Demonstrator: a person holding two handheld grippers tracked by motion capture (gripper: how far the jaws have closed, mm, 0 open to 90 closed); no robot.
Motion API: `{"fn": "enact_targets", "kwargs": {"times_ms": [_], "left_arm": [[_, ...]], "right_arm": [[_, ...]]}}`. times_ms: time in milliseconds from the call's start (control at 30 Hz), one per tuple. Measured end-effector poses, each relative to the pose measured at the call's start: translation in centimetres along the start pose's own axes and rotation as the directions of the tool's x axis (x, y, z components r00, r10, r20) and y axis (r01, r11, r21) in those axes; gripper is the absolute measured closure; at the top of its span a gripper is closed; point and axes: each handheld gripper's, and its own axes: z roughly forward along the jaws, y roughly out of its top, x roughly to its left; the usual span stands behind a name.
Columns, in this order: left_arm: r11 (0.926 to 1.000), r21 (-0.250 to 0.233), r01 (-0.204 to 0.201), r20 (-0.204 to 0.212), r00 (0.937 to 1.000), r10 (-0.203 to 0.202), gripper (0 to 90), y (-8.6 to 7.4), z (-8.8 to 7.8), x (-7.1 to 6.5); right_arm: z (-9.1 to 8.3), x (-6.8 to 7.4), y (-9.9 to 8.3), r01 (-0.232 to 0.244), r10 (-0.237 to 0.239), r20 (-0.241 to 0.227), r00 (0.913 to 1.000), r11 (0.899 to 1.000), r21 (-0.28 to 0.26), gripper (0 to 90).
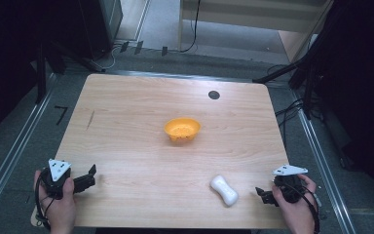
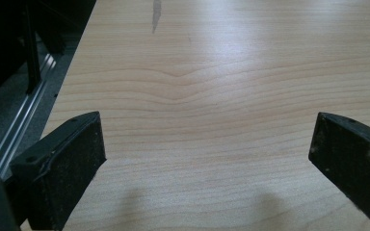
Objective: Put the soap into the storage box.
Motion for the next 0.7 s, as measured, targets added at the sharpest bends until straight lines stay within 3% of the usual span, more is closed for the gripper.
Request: {"fn": "enact_targets", "kwargs": {"times_ms": [333,700], "left_arm": [[1.0,-0.003,0.001,-0.02,0.9998,-0.001,5.2,0.0,0.0,-0.1],[1.0,-0.002,-0.003,-0.012,0.9999,0.003,5.2,0.0,0.0,-0.1]], "right_arm": [[0.0,1.3,1.5,0.042,-0.039,-0.038,0.9985,0.996,0.076,6.2],[0.6,2.5,2.4,0.063,-0.057,-0.067,0.9961,0.993,0.1,5.1]]}}
